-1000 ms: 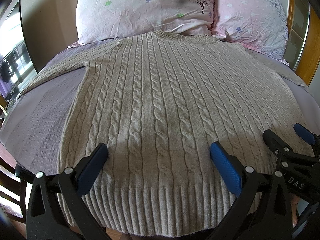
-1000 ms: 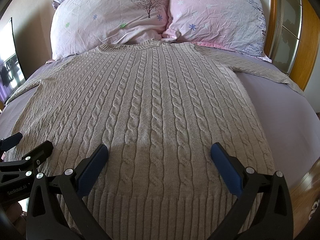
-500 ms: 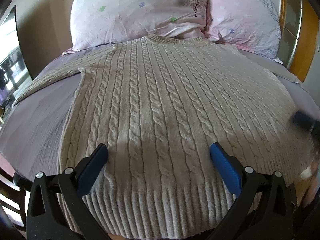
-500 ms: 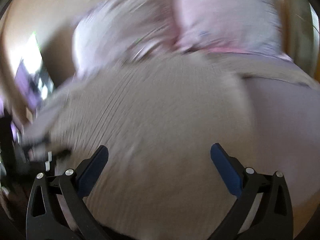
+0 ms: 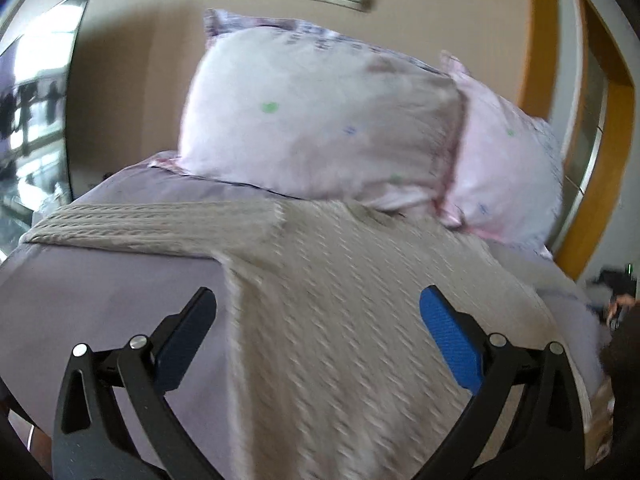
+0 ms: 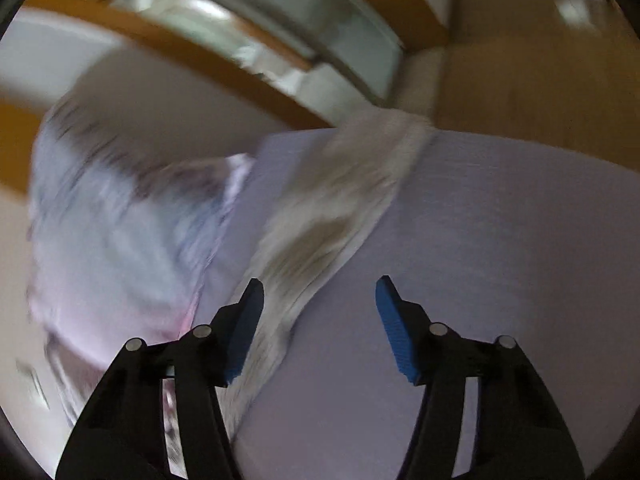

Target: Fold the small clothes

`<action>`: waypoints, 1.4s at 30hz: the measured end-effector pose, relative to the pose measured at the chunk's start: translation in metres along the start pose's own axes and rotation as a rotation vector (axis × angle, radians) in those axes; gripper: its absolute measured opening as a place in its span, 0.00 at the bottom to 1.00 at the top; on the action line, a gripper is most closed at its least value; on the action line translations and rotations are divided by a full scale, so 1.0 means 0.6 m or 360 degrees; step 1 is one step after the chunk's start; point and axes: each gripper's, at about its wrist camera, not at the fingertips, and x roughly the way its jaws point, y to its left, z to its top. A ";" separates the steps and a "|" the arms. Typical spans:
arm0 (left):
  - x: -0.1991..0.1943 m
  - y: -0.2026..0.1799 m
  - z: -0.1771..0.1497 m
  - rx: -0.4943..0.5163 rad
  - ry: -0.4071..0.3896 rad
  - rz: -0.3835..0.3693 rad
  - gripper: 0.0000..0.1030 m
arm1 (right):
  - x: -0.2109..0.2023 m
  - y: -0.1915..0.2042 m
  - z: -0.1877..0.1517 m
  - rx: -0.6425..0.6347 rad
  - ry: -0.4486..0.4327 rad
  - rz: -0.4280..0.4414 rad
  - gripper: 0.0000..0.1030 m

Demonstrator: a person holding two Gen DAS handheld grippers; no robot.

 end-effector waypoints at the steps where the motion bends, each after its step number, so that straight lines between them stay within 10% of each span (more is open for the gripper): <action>1: 0.005 0.014 0.004 -0.0033 -0.0001 0.0013 0.98 | 0.009 -0.007 0.008 0.0057 -0.0024 0.0044 0.53; 4: 0.018 0.064 0.021 -0.0154 -0.0019 0.0029 0.98 | 0.025 -0.012 0.026 0.0140 -0.0085 0.0082 0.47; 7: 0.019 0.121 0.033 -0.0314 -0.0057 0.0005 0.98 | 0.055 -0.017 0.049 0.0160 -0.0100 0.0039 0.08; 12: 0.020 0.187 0.049 -0.0379 -0.0060 0.0175 0.98 | 0.016 0.092 0.009 -0.0346 -0.0297 0.0001 0.08; 16: 0.017 0.229 0.064 -0.0402 -0.0087 0.0290 0.98 | -0.027 0.265 -0.136 -0.0883 -0.0249 0.0311 0.08; 24: 0.029 0.340 0.065 -0.0892 -0.0006 0.0236 0.98 | 0.022 0.494 -0.598 -0.1748 0.0565 0.0859 0.11; 27: 0.037 0.372 0.061 -0.1011 0.0029 0.0263 0.94 | 0.059 0.501 -0.727 -0.1918 0.0950 0.0800 0.43; 30: 0.052 0.403 0.063 -0.1071 0.0073 0.0308 0.89 | 0.045 0.491 -0.742 -0.1952 0.0883 0.0844 0.71; 42: 0.086 0.562 0.055 -0.1741 0.0018 0.0274 0.31 | 0.018 0.419 -0.604 -0.1716 0.0686 0.0800 0.77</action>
